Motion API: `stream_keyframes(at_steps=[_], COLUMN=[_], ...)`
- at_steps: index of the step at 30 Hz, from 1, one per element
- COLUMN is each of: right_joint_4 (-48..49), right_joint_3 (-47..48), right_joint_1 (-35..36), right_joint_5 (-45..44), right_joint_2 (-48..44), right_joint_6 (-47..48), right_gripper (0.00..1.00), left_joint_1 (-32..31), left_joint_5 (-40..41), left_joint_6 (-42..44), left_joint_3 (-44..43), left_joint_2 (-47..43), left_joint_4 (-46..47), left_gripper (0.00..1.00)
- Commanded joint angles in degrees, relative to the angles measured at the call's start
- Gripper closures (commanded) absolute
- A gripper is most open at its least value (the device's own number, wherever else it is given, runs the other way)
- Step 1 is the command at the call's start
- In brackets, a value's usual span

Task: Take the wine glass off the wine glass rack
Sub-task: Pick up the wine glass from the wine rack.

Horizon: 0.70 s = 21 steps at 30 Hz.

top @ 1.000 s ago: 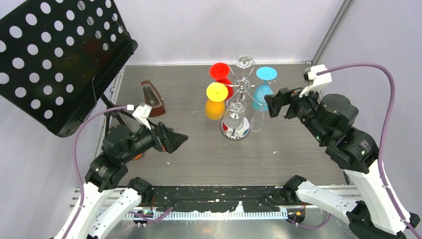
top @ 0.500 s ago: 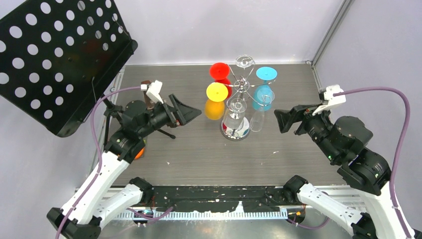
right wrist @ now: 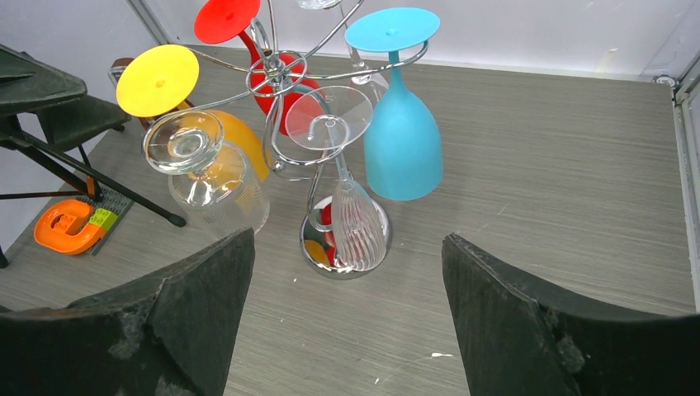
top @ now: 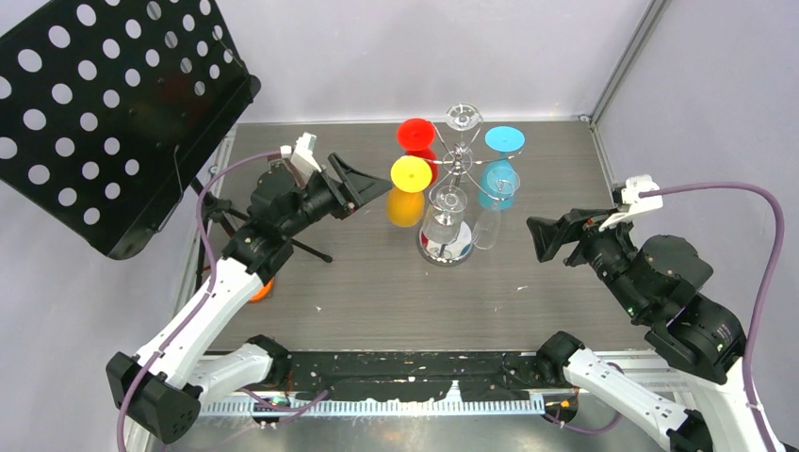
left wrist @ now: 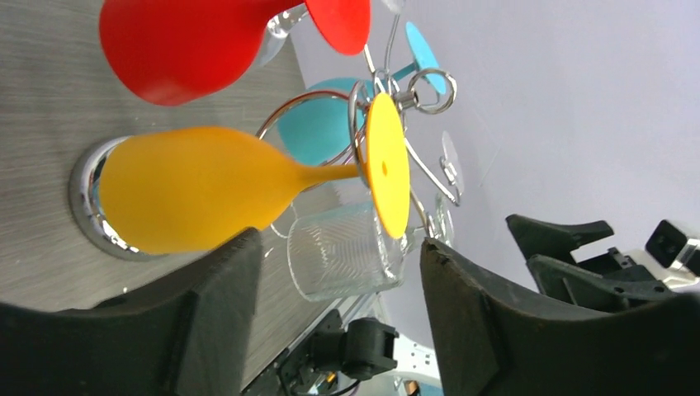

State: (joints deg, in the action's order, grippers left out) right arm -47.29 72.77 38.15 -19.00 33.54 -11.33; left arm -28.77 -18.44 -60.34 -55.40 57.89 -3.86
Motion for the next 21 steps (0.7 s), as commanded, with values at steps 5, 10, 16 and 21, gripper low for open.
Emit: stream_keyframes(at_steps=[5, 10, 16, 21], right_joint_4=[0.8, 0.8, 0.6, 0.5], right_joint_3=[-0.7, -0.6, -0.9, -1.4], right_joint_1=[0.3, 0.3, 0.4, 0.3], right_joint_5=[-1.2, -1.2, -1.2, -1.3], right_joint_2=[-1.6, -1.9, -2.3, -3.0], right_joint_6=[-0.5, -0.8, -0.9, -1.1], right_gripper=[0.11, 0.11, 0.11, 0.11], left_joint_1=[-0.1, -0.4, -1.2, -1.8], left_joint_5=[-2.4, -2.2, -2.1, -2.2], left_joint_6=[-5.3, -6.4, -6.6, -6.5], left_joint_3=[-4.3, -4.5, -5.2, -5.8], left_joint_2=[3.9, 5.0, 6.5, 7.5], left_joint_4=[9.3, 9.9, 9.6, 9.5], left_gripper=[0.4, 0.44, 0.52, 0.59])
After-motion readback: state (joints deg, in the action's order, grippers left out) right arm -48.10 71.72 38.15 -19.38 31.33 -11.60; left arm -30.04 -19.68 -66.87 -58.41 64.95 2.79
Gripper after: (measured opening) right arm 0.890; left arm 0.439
